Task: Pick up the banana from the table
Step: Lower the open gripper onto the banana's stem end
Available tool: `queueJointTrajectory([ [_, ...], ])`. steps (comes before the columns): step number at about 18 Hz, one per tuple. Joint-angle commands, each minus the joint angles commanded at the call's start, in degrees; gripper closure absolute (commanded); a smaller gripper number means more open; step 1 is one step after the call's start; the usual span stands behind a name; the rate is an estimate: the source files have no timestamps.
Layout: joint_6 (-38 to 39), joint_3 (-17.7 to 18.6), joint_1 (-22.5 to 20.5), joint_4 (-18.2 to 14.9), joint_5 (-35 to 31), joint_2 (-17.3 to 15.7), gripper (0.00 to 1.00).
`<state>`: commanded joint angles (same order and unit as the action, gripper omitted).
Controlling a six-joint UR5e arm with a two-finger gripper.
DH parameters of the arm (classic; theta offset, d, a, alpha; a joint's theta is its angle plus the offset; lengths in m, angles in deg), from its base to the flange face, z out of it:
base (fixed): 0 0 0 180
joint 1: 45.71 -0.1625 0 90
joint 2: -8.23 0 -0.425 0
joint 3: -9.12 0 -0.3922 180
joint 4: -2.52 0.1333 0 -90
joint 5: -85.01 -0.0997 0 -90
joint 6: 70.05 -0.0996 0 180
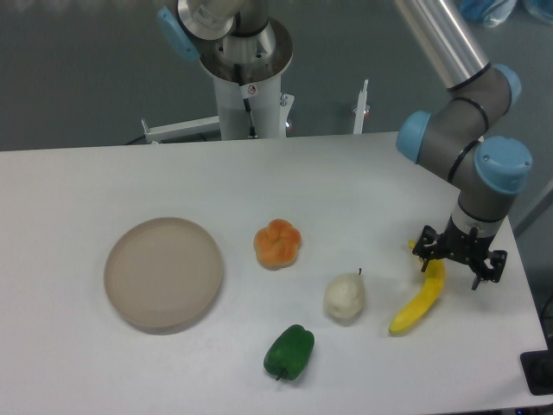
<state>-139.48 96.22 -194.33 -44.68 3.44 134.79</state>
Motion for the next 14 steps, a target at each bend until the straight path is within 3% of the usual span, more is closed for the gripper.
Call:
queueJointTrajectory([
  [9, 0.3, 1.0, 1.5, 2.5, -0.3, 1.1, 0.03],
  [14, 0.0, 0.9, 1.5, 2.5, -0.3, 1.1, 0.54],
])
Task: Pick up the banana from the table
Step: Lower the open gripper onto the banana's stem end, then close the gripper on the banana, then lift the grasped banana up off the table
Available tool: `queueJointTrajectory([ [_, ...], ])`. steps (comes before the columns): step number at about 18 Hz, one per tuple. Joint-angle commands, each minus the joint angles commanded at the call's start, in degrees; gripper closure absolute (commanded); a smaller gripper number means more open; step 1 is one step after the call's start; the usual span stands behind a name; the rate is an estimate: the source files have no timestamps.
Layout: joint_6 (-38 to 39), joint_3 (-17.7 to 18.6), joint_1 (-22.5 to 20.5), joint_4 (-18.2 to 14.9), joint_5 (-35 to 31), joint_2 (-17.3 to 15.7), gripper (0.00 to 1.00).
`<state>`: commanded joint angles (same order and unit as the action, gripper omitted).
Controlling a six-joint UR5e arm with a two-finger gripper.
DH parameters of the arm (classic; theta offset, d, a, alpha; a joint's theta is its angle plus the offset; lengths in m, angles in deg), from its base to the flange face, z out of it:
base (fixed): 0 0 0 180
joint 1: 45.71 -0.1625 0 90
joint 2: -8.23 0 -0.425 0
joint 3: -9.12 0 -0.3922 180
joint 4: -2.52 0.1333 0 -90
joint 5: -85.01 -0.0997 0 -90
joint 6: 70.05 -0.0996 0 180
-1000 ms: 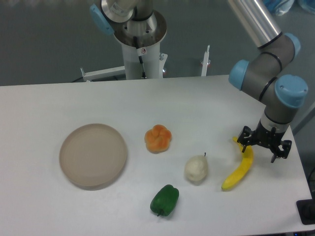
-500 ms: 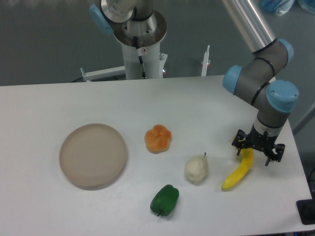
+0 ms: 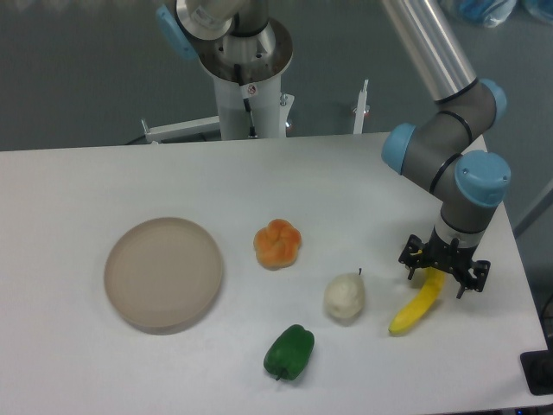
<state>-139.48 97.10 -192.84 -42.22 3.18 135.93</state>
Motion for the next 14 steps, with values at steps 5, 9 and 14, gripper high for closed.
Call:
queueJointTrajectory([
  [5, 0.0, -0.1, 0.0, 0.0, 0.0, 0.0, 0.68],
  [9, 0.0, -0.1, 0.0, 0.0, 0.0, 0.0, 0.69],
  [14, -0.3, -1.7, -0.1, -0.3, 0.0, -0.8, 0.73],
])
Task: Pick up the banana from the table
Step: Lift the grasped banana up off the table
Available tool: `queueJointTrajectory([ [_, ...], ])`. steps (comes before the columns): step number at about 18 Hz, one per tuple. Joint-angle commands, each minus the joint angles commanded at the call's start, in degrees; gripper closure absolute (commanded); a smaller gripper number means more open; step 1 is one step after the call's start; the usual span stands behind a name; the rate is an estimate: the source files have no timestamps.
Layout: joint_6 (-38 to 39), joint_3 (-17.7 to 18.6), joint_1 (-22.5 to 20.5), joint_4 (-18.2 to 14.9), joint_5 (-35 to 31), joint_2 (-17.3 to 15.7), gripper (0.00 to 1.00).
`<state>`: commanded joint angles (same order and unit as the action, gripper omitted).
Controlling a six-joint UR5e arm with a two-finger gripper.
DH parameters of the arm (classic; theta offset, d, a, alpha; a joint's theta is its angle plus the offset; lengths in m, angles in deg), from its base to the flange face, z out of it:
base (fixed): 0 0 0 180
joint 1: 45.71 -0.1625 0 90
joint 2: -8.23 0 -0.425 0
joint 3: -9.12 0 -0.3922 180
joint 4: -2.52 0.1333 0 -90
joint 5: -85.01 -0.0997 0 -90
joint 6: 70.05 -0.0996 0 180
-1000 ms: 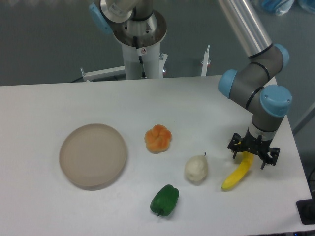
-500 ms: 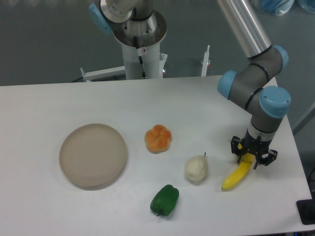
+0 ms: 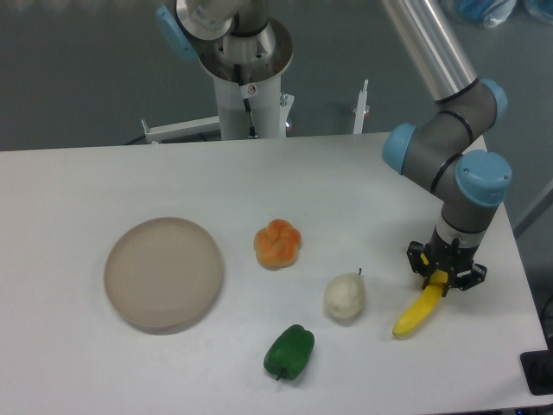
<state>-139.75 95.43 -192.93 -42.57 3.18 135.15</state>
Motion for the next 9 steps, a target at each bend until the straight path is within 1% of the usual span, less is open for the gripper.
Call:
queueJointTrajectory([
  [2, -0.2, -1.8, -0.3, -0.5, 0.0, -1.8, 0.73],
  [5, -0.2, -3.6, 0.8, -0.5, 0.4, -3.3, 0.73],
  [7, -0.4, -3.9, 1.2, -0.5, 0.7, -4.7, 0.73],
  [9, -0.2, -3.9, 2.9, -0.4, 0.8, -6.1, 0.73],
])
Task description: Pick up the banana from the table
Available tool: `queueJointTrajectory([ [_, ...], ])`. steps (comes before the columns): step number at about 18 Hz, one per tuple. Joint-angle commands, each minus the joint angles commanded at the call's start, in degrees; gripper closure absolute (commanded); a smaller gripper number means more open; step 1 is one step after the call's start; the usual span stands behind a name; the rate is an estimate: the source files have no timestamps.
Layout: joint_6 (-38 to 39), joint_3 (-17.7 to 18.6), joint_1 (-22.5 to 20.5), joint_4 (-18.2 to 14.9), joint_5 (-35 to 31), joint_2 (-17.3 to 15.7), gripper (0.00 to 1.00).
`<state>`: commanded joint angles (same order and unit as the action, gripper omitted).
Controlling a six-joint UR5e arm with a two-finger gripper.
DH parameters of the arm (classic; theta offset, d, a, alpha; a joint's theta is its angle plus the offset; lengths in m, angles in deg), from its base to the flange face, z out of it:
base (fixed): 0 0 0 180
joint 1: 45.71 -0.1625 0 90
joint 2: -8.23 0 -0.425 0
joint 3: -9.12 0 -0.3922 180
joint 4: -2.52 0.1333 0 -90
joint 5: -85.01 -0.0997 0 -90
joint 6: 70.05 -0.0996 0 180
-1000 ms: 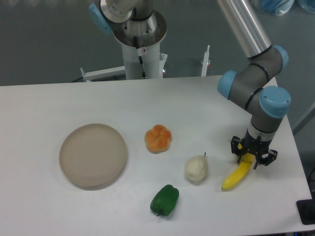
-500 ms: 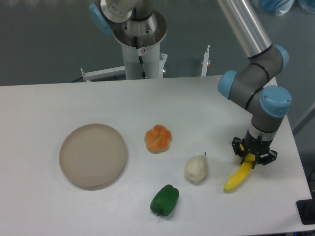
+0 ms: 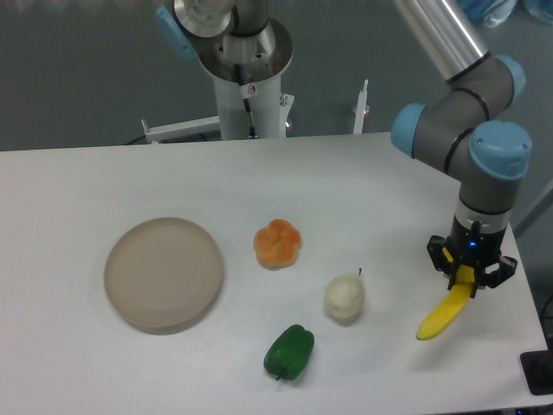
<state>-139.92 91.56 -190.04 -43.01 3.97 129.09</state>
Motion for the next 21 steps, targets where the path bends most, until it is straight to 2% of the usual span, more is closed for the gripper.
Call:
queueJointTrajectory([
  [4, 1.1, -0.4, 3.1, 0.0, 0.0, -1.4, 0.73],
  [7, 2.2, -0.2, 3.6, 0.0, 0.0, -1.6, 0.73],
  [21, 2.2, -0.3, 3.5, 0.0, -0.6, -2.0, 0.73],
])
